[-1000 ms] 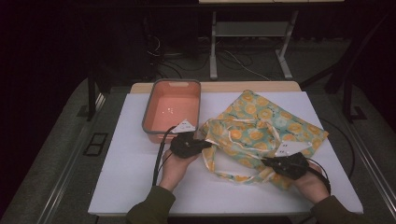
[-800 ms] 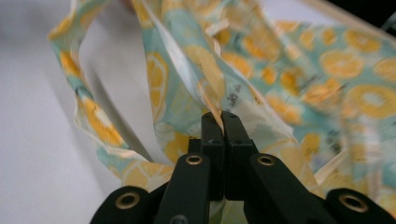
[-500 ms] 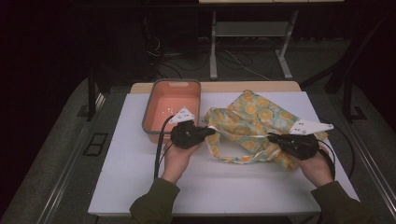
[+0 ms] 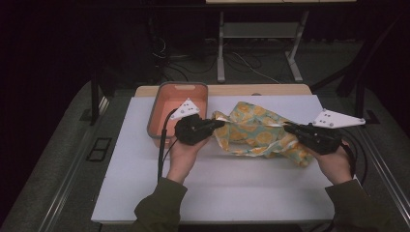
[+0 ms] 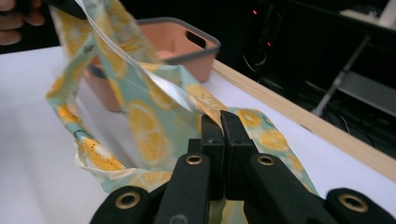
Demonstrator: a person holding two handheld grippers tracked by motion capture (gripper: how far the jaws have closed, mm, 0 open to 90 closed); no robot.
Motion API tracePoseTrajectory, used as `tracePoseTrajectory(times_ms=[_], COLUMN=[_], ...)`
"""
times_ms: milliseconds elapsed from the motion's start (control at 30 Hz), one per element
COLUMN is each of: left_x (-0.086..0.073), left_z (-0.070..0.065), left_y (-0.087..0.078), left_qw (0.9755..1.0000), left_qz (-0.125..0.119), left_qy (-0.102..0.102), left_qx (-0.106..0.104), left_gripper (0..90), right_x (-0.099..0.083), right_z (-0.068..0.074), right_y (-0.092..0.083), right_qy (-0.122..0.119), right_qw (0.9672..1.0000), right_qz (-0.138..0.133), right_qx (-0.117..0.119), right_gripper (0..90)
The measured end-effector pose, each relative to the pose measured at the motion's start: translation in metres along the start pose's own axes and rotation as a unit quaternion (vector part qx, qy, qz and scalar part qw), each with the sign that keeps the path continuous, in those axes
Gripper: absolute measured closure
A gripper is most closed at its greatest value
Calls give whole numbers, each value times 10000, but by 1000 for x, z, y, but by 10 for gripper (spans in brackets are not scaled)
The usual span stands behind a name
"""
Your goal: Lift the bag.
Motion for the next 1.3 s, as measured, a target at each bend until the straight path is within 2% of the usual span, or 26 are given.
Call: tracePoseTrajectory(times_ms=[33, 67, 167, 267, 400, 433, 567, 633, 667, 700, 800, 833, 933, 1067, 1200, 1267, 1300], left_x=[-4, -4, -14, -19, -29, -29, -36, -40, -46, -46, -54, -56, -59, -58, -54, -51, -50], left_z=[7, 7, 22, 30, 45, 45, 50, 50, 51, 51, 53, 53, 54, 54, 51, 49, 48], left_y=[6, 6, 21, 29, 48, 48, 61, 66, 70, 70, 73, 73, 74, 74, 69, 66, 64], left_qw=[10000, 10000, 9995, 9991, 9970, 9970, 9940, 9926, 9906, 9906, 9885, 9879, 9880, 9879, 9882, 9895, 9901], left_qz=[29, 29, 183, 248, 492, 492, 758, 870, 1003, 1003, 1184, 1226, 1242, 1227, 1204, 1118, 1084], left_qy=[-27, -27, -73, -72, -50, -50, 90, 115, 106, 106, 94, 69, 46, 82, 216, 230, 246], left_qx=[66, 66, 243, 344, 593, 593, 779, 837, 927, 927, 940, 945, 920, 942, 919, 884, 859], left_gripper=[888, 888, 888, 887, 887, 887, 887, 887, 886, 886, 886, 886, 874, 764, 644, 552, 552], right_x=[-3, -6, -13, -18, -32, -36, -49, -60, -64, -67, -74, -81, -86, -80, -68, -60, -60], right_z=[-4, -8, -17, -25, -41, -44, -53, -60, -62, -63, -66, -67, -66, -64, -59, -57, -57], right_y=[2, 5, 13, 18, 32, 36, 45, 52, 54, 56, 59, 61, 63, 61, 57, 53, 53], right_qy=[88, 143, 249, 342, 478, 499, 515, 582, 603, 643, 713, 779, 826, 969, 1216, 1322, 1322], right_qw=[10000, 9999, 9996, 9992, 9978, 9974, 9959, 9942, 9937, 9929, 9917, 9905, 9893, 9901, 9898, 9896, 9896], right_qz=[19, 45, 137, 176, 358, 410, 602, 752, 802, 848, 939, 1023, 1105, 946, 711, 558, 558], right_qx=[5, 8, -81, -128, -276, -311, -427, -503, -508, -529, -508, -497, -466, -366, -222, -111, -111], right_gripper=[889, 889, 889, 889, 889, 889, 889, 888, 888, 888, 888, 888, 887, 853, 687, 630, 630])
Point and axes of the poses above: each handheld gripper's, and its own axes: y roughly forward along the jaws, x roughly out of its top, z roughly to its left, the point moved 8 cm from there along y, roughly forward along the jaws, and after that the axes turned 13 degrees about -z, right-handed, at the moved point
